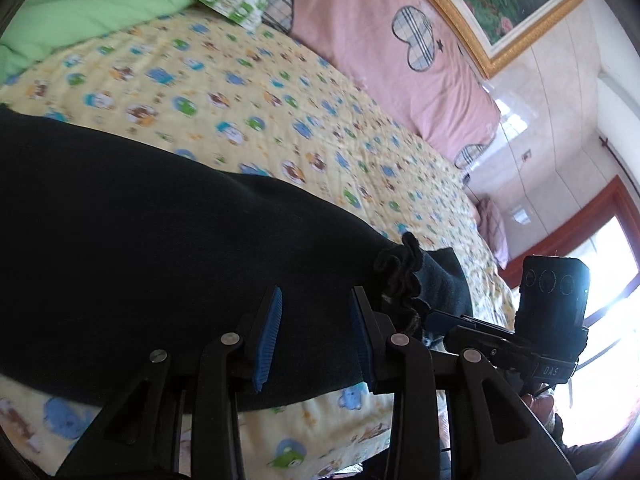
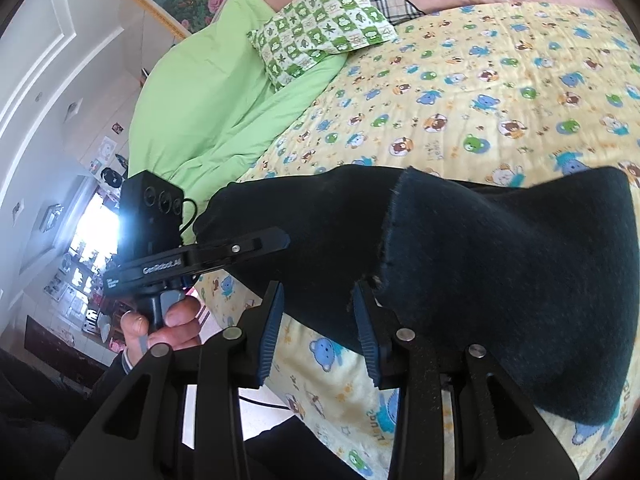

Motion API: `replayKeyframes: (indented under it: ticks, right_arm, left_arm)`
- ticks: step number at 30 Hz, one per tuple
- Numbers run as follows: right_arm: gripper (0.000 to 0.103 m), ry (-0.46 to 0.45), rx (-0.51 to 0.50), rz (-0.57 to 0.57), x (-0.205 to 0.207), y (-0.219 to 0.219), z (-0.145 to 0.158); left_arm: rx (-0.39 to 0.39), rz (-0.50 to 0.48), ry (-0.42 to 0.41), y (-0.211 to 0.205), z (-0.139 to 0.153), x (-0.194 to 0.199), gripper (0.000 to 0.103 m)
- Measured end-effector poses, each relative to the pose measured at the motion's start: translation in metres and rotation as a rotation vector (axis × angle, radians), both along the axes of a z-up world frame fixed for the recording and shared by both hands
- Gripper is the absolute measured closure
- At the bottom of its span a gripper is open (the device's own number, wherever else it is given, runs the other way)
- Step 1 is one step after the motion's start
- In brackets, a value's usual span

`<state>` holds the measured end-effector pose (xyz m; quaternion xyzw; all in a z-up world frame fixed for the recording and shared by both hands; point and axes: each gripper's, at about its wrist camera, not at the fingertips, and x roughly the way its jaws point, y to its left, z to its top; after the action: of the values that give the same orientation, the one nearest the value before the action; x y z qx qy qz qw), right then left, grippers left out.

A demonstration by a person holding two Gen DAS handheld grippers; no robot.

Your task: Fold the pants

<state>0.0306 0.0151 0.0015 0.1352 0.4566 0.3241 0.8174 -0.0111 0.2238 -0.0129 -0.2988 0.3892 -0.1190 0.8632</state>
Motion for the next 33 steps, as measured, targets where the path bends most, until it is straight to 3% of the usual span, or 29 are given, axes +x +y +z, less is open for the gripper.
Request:
replayKeyframes:
  ticks: [5,10,13,25,33]
  right_arm:
    - [0.064,0.008,-0.005,0.023,0.006,0.011,-0.002]
    - [0.054,0.007,0.000,0.047,0.012,0.025,0.000]
    - [0.054,0.001,-0.005,0.068,0.018,0.036,0.001]
    - [0.051,-0.001,-0.034,0.180,0.046,0.089,0.002]
    - [0.038,-0.001,-0.064,0.284,0.065,0.131,0.004]
  left_arm:
    - [-0.019,0.076,-0.012,0.019,0.006,-0.019,0.062]
    - [-0.022,0.162,-0.009,0.036,0.008,-0.042,0.061]
    - [-0.046,0.220,0.007,0.047,0.004,-0.057,0.055]
    - [-0.064,0.403,0.024,0.090,0.007,-0.118,0.055]
    - [-0.103,0.509,0.037,0.115,0.002,-0.138,0.050]
